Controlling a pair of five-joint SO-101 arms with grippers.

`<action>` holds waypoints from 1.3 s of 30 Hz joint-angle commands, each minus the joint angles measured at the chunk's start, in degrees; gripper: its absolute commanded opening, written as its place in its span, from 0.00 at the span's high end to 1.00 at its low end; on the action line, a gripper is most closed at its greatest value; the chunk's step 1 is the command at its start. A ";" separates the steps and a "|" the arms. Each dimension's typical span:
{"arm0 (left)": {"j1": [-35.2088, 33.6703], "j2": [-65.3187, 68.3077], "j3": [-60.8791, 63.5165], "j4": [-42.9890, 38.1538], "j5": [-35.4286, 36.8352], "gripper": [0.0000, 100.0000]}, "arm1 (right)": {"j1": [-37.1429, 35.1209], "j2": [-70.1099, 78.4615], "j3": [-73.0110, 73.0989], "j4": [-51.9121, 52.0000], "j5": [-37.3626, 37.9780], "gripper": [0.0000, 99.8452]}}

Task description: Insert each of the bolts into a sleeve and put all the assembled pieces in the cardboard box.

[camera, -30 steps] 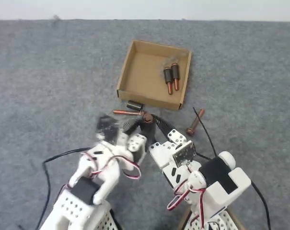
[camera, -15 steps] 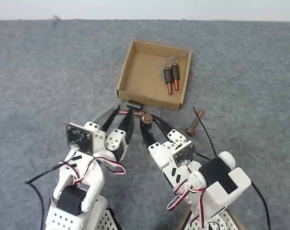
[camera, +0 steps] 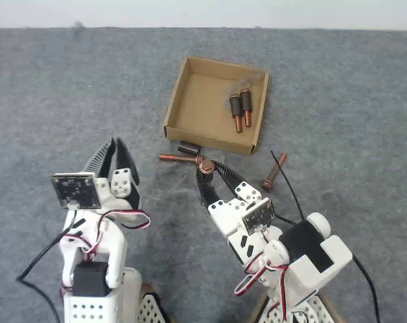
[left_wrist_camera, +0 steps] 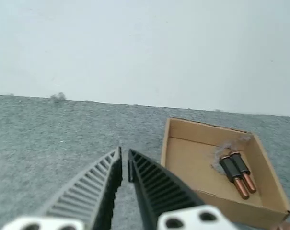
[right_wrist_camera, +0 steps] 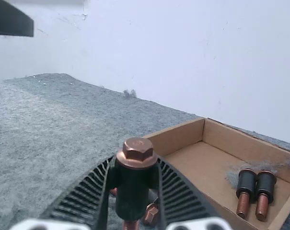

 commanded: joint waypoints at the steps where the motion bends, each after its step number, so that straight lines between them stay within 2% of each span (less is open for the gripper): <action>1: -2.11 -1.14 -2.95 3.25 -0.79 0.99 | 0.31 -2.77 -0.35 -1.10 0.44 0.99; 3: -2.81 -1.14 -2.95 6.86 -1.58 0.99 | 0.31 -2.77 -0.35 -1.10 0.44 0.99; 8: -2.73 -1.14 -1.98 14.95 -8.97 0.99 | 0.31 -2.77 -0.35 -1.10 0.44 0.99; 14: -2.73 -1.14 3.47 14.77 -10.11 0.99 | 0.31 -2.77 0.53 -1.10 0.44 0.99; 22: -2.73 -0.79 10.42 7.82 -10.11 0.99 | 0.31 -2.77 0.53 1.63 0.44 0.99; 27: -2.73 -0.88 10.15 13.89 -10.37 0.99 | 1.45 -2.86 0.00 1.98 0.26 0.99; 39: -2.81 -0.53 10.15 15.65 -10.46 0.99 | 10.24 -3.30 -10.46 2.51 0.53 0.99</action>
